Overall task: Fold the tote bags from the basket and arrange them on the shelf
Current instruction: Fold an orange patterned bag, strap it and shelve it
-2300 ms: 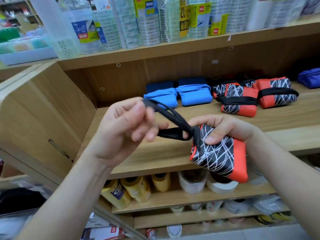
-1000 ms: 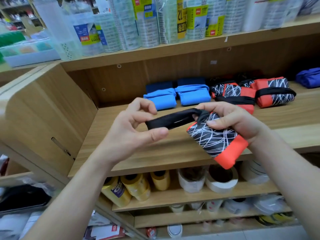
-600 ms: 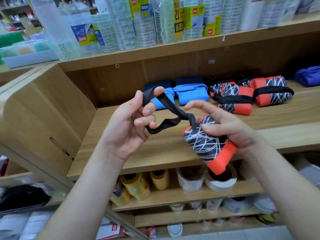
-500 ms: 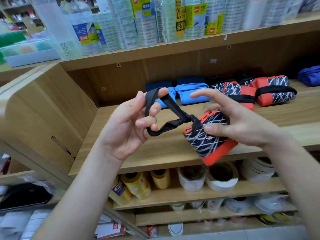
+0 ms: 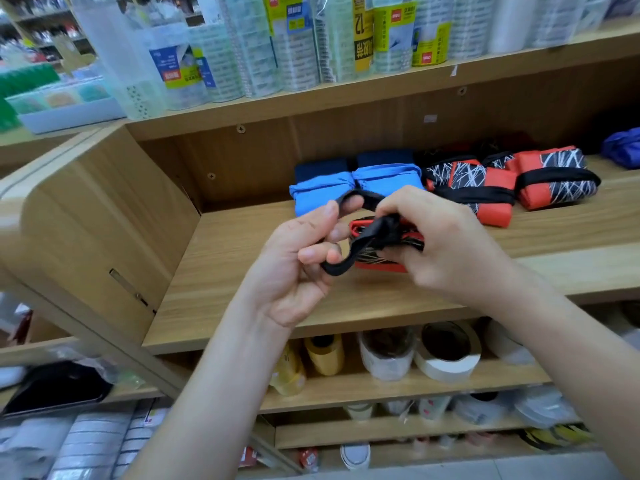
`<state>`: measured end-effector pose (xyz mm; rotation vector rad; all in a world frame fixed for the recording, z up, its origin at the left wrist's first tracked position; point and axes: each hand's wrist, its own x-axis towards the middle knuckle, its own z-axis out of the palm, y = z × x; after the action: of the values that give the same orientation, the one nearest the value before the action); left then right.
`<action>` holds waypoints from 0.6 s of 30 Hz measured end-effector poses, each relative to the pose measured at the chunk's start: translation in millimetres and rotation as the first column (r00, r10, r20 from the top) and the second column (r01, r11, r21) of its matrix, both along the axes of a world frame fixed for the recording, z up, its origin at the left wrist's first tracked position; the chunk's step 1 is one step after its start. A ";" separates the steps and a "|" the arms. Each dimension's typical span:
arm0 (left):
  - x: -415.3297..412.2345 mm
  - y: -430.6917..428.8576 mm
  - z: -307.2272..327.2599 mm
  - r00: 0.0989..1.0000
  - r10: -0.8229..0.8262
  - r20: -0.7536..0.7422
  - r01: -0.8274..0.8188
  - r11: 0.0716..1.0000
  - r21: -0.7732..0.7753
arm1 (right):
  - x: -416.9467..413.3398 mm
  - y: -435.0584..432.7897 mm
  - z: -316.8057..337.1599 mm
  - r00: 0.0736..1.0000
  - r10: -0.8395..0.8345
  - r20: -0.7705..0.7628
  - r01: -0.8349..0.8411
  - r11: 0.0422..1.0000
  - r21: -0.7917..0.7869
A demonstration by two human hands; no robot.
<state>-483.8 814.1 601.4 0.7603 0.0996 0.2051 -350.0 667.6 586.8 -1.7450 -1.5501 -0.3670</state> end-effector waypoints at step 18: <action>-2.1 -7.7 -5.4 0.929 0.364 0.073 -0.281 0.563 0.777 | -10.8 1.5 -8.5 0.779 0.143 -0.610 0.041 0.960 0.278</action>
<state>-485.9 806.4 595.9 1.6449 0.2554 0.5941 -360.8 669.2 578.3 -1.3960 -0.9959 0.0405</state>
